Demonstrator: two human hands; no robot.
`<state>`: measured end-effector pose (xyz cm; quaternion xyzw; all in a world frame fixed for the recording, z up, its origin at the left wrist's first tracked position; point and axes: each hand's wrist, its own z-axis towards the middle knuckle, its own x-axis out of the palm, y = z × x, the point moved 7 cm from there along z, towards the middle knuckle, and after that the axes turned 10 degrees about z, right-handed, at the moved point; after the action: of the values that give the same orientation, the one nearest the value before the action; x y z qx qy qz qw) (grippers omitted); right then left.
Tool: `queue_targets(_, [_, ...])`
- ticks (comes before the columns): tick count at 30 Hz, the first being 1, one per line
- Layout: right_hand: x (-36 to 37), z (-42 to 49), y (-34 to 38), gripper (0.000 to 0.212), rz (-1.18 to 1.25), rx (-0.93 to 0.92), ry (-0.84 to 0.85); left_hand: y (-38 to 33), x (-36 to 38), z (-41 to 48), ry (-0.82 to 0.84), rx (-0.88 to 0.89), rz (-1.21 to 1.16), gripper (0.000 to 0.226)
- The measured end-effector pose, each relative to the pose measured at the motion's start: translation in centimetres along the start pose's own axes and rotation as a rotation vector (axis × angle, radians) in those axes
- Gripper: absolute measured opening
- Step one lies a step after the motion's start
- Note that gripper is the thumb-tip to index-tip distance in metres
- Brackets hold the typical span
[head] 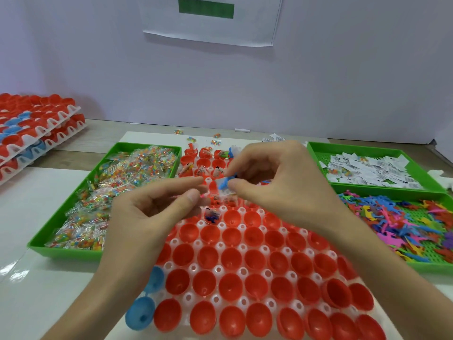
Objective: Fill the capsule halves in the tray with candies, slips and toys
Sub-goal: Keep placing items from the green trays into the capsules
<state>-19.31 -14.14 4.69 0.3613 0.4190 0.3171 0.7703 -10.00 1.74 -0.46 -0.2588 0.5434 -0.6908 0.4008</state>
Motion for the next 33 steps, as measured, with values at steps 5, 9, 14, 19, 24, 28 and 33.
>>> queue_targets(5, [-0.7,0.0,-2.0,0.016,-0.284,0.054,0.172,-0.3,-2.0,0.9,-0.116,0.026,-0.023,0.021])
queue_targets(9, [0.3,0.0,-2.7,0.017,-0.291,0.055,0.243,0.0,-2.5,1.0,-0.149,0.024,-0.036,0.026])
queue_targets(14, [1.4,-0.1,-2.8,0.018,-0.283,0.023,0.29,0.2,-2.8,1.0,-0.177,0.035,-0.03,0.034])
queue_targets(19, [0.1,0.1,-2.5,0.02,-0.253,0.027,0.224,-0.1,-3.6,1.1,-0.226,0.073,-0.005,0.028])
queue_targets(24, [0.8,-0.1,-2.5,0.021,-0.258,0.047,0.279,0.0,-4.2,1.2,-0.273,0.062,0.0,0.03])
queue_targets(28, [0.7,-0.1,-2.1,0.021,-0.219,0.06,0.275,0.1,-4.5,1.4,-0.295,0.055,-0.021,0.031])
queue_targets(33, [0.3,-0.2,-1.4,0.021,-0.197,0.05,0.255,0.3,-4.6,1.6,-0.266,0.055,-0.003,0.03])
